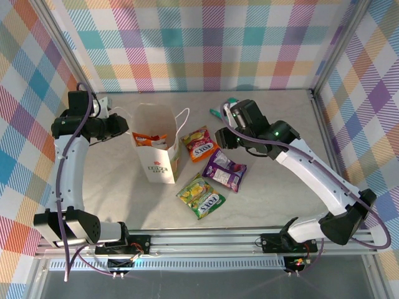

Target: Place the snacks into the paper bag

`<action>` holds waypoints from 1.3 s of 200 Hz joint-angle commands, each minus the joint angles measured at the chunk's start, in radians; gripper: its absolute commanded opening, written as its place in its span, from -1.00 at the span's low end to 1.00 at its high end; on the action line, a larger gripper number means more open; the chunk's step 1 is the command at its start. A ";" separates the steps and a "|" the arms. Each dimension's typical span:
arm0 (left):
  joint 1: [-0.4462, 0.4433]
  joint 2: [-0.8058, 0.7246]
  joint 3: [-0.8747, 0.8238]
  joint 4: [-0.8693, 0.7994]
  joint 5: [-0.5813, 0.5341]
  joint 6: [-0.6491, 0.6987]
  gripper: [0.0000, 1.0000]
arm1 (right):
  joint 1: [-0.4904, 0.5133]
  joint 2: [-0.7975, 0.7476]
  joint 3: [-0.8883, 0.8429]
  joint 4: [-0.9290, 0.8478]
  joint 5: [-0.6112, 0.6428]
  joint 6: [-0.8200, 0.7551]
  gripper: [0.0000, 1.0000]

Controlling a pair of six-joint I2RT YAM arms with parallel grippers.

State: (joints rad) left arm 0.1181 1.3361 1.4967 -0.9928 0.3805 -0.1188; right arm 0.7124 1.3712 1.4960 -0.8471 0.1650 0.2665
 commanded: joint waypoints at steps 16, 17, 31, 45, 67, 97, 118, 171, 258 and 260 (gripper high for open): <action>-0.007 0.016 0.038 -0.010 0.004 -0.015 -0.57 | -0.065 -0.027 -0.094 0.029 -0.085 0.080 -0.05; -0.007 0.017 0.039 -0.009 0.004 -0.015 -0.57 | -0.067 -0.027 -0.096 0.030 -0.086 0.082 -0.05; -0.008 0.021 0.043 -0.010 0.008 -0.015 -0.57 | -0.096 -0.034 -0.141 0.042 -0.110 0.101 -0.03; -0.006 0.023 0.042 -0.007 0.008 -0.018 -0.57 | -0.133 -0.043 -0.192 0.064 -0.151 0.122 -0.02; -0.008 0.027 0.046 -0.005 0.012 -0.019 -0.57 | -0.177 -0.052 -0.260 0.092 -0.205 0.132 0.05; -0.008 0.032 0.047 -0.006 0.014 -0.020 -0.56 | -0.223 -0.050 -0.325 0.116 -0.243 0.147 0.14; -0.008 0.034 0.041 -0.003 0.014 -0.024 -0.56 | -0.251 -0.046 -0.363 0.137 -0.265 0.161 0.26; -0.009 0.043 0.033 0.000 0.009 -0.027 -0.56 | -0.301 -0.026 -0.435 0.170 -0.315 0.175 0.56; -0.009 0.048 0.024 0.010 -0.002 -0.025 -0.55 | -0.364 0.034 -0.540 0.243 -0.401 0.191 0.72; -0.009 0.048 0.024 0.010 -0.002 -0.025 -0.55 | -0.364 0.036 -0.540 0.245 -0.402 0.191 0.72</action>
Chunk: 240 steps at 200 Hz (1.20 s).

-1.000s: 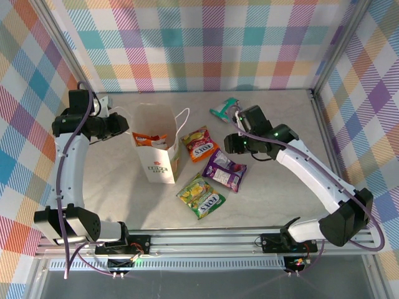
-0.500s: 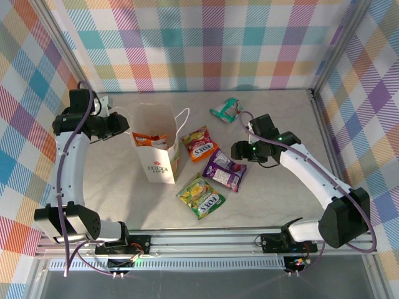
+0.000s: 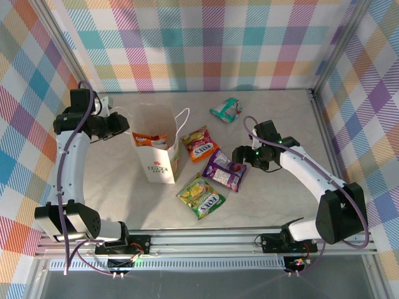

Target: Place the snacks into the paper bag

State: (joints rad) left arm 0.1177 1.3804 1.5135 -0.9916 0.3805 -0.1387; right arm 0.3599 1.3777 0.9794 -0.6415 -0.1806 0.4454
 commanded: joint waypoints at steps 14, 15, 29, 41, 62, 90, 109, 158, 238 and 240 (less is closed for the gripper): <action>-0.009 0.005 0.007 0.008 -0.004 -0.004 -0.55 | -0.017 0.049 -0.038 0.052 -0.067 0.012 0.75; -0.009 0.005 0.007 0.007 -0.004 -0.004 -0.55 | -0.017 0.050 -0.039 0.052 -0.068 0.012 0.75; -0.009 0.005 0.007 0.007 -0.006 -0.003 -0.55 | -0.020 0.070 -0.048 0.063 -0.078 0.014 0.77; -0.009 0.003 0.007 0.006 -0.010 -0.002 -0.55 | -0.021 0.087 -0.056 0.071 -0.082 0.016 0.83; -0.009 0.003 0.007 0.005 -0.014 0.001 -0.55 | -0.023 0.112 -0.066 0.081 -0.081 0.018 0.87; -0.009 0.003 0.005 0.005 -0.015 0.000 -0.55 | -0.024 0.142 -0.074 0.095 -0.076 0.022 0.89; -0.009 0.003 0.003 0.008 -0.015 -0.001 -0.55 | -0.024 0.166 -0.079 0.106 -0.083 0.026 0.89; -0.010 0.003 0.004 0.004 -0.020 0.004 -0.55 | -0.025 0.192 -0.099 0.156 -0.112 0.050 0.88; -0.009 0.003 0.011 -0.002 -0.021 0.005 -0.55 | -0.014 0.242 -0.104 0.233 -0.170 0.104 0.87; -0.009 0.003 0.011 -0.002 -0.022 0.006 -0.55 | -0.015 0.242 -0.104 0.233 -0.171 0.104 0.87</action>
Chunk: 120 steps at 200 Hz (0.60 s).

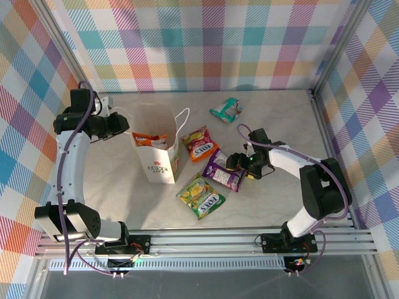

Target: Place the snacks into the paper bag

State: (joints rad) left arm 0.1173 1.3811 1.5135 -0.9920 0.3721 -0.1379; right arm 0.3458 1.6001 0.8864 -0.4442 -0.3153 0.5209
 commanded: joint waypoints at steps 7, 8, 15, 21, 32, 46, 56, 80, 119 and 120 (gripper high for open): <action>-0.008 0.003 0.011 0.000 -0.013 0.005 -0.55 | 0.005 0.026 -0.010 0.039 -0.035 0.026 0.88; -0.008 0.003 0.011 0.000 -0.012 0.004 -0.55 | 0.005 0.027 -0.009 0.039 -0.034 0.027 0.88; -0.008 0.003 0.013 0.000 -0.010 0.004 -0.55 | 0.010 0.033 -0.007 0.039 -0.034 0.028 0.87; -0.008 0.004 0.014 0.000 -0.009 0.004 -0.55 | 0.014 0.039 -0.004 0.038 -0.032 0.028 0.87; -0.008 0.003 0.014 0.000 -0.008 0.004 -0.55 | 0.026 0.049 0.001 0.033 -0.023 0.027 0.88; -0.008 0.003 0.016 -0.003 -0.010 0.004 -0.55 | 0.037 0.061 0.005 0.028 -0.012 0.027 0.87; -0.008 0.001 0.019 -0.006 -0.012 0.006 -0.55 | 0.045 0.067 0.009 0.028 -0.008 0.027 0.86; -0.008 0.003 0.024 -0.007 -0.012 0.006 -0.55 | 0.064 0.073 0.019 0.028 -0.007 0.023 0.84; -0.009 0.010 0.027 -0.004 -0.006 0.002 -0.54 | 0.090 0.064 0.037 0.015 -0.005 0.024 0.81; -0.009 0.010 0.029 -0.004 -0.005 0.001 -0.54 | 0.090 0.063 0.038 0.015 -0.005 0.024 0.81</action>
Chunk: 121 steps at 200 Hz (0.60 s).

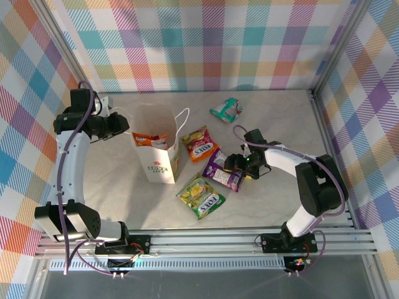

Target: Place the snacks into the paper bag

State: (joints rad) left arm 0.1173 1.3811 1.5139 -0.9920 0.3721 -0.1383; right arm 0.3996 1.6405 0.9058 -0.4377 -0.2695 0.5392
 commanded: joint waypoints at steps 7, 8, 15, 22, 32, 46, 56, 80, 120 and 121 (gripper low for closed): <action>-0.008 0.011 0.028 -0.005 -0.004 0.002 -0.55 | 0.038 0.019 0.019 0.008 -0.050 0.008 0.80; -0.008 0.012 0.029 -0.004 -0.003 0.002 -0.54 | 0.038 0.019 0.019 0.008 -0.050 0.008 0.80; -0.008 0.011 0.028 -0.005 -0.002 0.002 -0.54 | 0.039 0.018 0.019 0.007 -0.050 0.010 0.80; -0.009 0.010 0.029 -0.005 -0.002 0.002 -0.54 | 0.041 0.017 0.020 0.006 -0.050 0.010 0.79; -0.009 0.009 0.026 -0.005 -0.003 0.002 -0.54 | 0.044 0.018 0.020 0.005 -0.047 0.010 0.79; -0.008 0.007 0.025 -0.006 -0.004 0.002 -0.55 | 0.045 0.024 0.017 0.003 -0.043 0.011 0.78; -0.008 0.007 0.024 -0.007 -0.004 0.003 -0.54 | 0.047 0.030 0.017 0.001 -0.036 0.011 0.77; -0.009 0.004 0.023 -0.009 -0.007 0.004 -0.54 | 0.050 0.045 0.019 -0.011 -0.018 0.011 0.73; -0.008 0.006 0.024 -0.009 -0.007 0.005 -0.55 | 0.055 0.054 0.029 -0.032 0.013 0.011 0.54; -0.008 0.006 0.023 -0.010 -0.007 0.005 -0.55 | 0.055 0.053 0.029 -0.032 0.014 0.011 0.54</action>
State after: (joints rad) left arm 0.1173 1.3830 1.5143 -0.9924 0.3725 -0.1379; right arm 0.4393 1.6619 0.9234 -0.4522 -0.2676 0.5446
